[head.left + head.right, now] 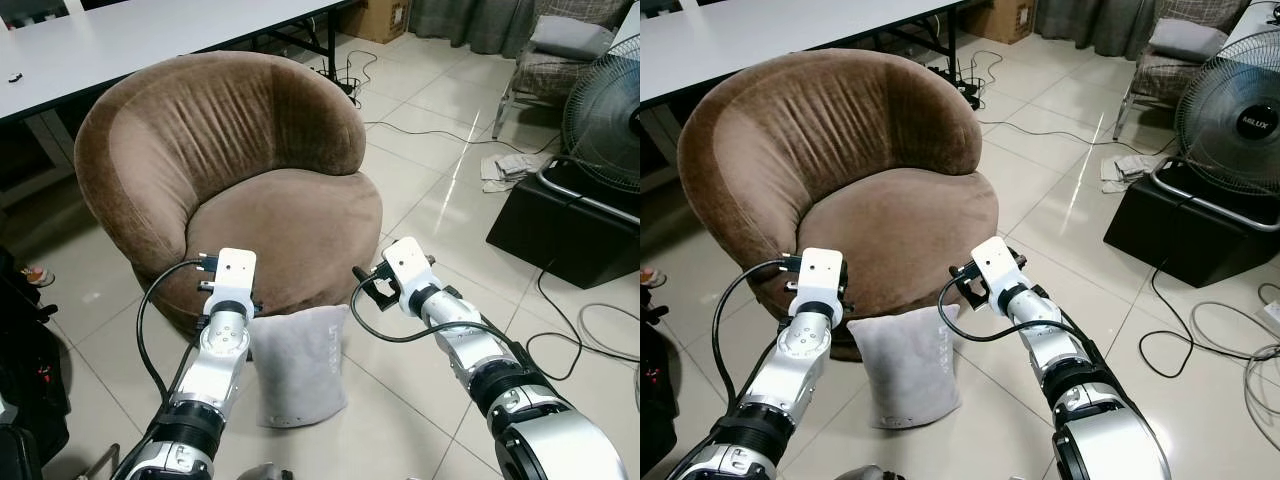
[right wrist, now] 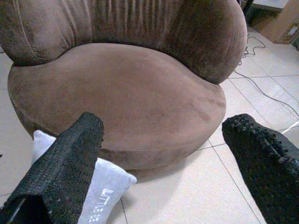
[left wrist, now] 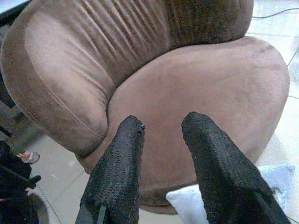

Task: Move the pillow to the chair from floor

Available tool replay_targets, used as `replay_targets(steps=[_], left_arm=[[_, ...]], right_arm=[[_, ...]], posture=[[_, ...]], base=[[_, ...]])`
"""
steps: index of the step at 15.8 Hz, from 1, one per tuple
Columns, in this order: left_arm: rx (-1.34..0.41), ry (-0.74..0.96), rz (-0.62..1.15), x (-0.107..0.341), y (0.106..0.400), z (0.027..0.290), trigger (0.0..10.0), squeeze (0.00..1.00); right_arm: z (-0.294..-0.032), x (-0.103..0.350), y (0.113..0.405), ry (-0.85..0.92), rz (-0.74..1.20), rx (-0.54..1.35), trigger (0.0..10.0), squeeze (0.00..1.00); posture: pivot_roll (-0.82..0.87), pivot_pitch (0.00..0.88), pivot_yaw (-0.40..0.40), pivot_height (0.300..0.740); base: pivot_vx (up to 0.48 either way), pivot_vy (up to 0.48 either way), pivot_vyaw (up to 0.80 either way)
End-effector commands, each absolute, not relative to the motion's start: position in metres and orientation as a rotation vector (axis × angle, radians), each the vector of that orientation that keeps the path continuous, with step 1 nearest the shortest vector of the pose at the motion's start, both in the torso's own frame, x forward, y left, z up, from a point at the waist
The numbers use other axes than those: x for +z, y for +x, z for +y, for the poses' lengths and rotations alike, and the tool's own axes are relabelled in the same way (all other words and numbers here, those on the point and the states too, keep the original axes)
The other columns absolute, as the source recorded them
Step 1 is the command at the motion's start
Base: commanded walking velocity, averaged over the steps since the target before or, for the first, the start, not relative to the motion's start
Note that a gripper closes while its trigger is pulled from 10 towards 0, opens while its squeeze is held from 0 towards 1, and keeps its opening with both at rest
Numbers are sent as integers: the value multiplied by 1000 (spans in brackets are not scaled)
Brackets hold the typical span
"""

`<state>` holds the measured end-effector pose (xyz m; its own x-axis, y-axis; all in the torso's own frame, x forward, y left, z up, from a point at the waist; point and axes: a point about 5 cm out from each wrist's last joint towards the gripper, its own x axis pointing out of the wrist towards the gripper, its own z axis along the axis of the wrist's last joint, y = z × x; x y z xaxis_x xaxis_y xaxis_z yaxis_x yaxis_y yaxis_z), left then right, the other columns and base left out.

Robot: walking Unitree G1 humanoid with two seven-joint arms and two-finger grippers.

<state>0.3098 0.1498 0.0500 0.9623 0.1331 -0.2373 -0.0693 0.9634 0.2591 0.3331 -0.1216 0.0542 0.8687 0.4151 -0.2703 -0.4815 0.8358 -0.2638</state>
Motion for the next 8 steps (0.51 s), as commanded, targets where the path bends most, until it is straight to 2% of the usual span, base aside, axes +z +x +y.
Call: replay_targets(steps=[1,5,8], left_arm=[[93,253,258,50,311,148,10000,0],[83,220,274,48,310,149,10000,0],[97,218,278,48,310,150,10000,0]], right_arm=[[-125,51,331,-321,216,463,10000,0],[-122,49,328,-315,214,483,10000,0],[-119,47,324,-311,205,501,10000,0]], posture=[[-98,0,49,735],[-96,0,47,735],[-98,0,48,735]], base=[[0,0,0],[0,0,0],[480,0,0]])
